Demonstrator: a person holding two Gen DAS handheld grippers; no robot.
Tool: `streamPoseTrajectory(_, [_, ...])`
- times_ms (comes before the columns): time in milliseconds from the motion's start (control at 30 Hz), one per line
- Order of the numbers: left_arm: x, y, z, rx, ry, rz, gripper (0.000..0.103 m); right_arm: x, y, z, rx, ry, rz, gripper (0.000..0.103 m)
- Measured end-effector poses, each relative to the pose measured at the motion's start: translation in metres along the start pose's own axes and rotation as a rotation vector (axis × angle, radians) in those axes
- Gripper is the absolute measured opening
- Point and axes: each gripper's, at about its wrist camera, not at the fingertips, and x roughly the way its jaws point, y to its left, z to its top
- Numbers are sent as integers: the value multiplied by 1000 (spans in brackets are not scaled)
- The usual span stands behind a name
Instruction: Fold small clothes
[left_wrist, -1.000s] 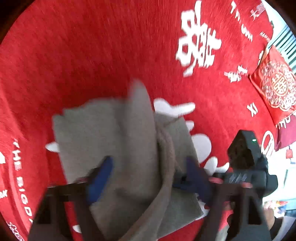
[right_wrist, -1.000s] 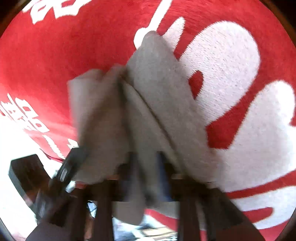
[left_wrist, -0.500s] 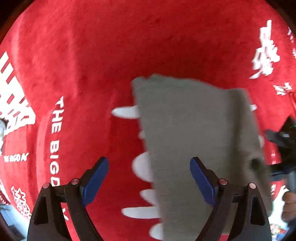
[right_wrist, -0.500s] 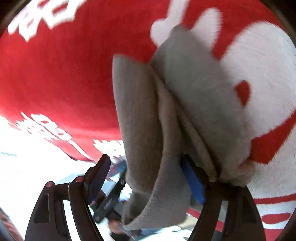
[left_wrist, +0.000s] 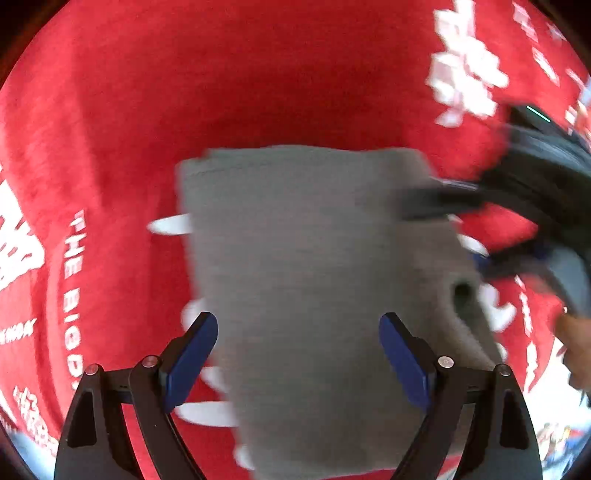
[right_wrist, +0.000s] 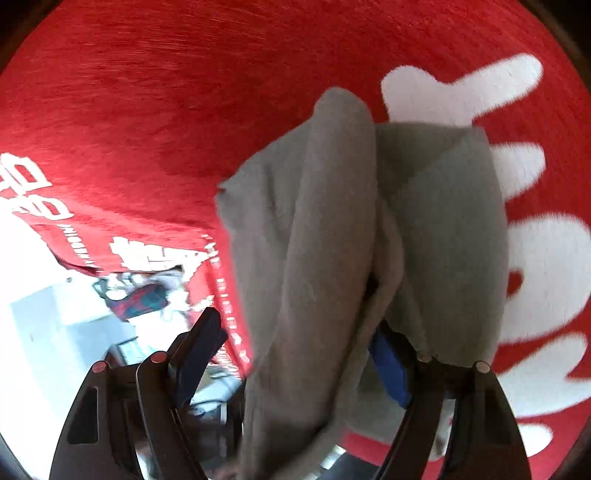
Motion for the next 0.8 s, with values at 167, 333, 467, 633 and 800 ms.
streamPoseTrajectory(167, [-2,-33,-9,95,9,-33,90,-8,-8,-6,-76,-19,-153,14])
streamPoseTrajectory(333, [-13,9,-3,-26,-13,7,90,-29,9,-27,-210,-86,-102,14])
streamPoseTrajectory(467, [1,52,2,-123,30,76,90,-20,-19,-17,-188,-95,-212,15])
streamPoseTrajectory(633, [14,83,-4,-199,83,100,90,-36,-28,-23,-134,-143,-270,28])
streamPoseTrajectory(800, [4,91,-13,-215,81,98,90,-60,-13,-49,-162,-180,-397,28])
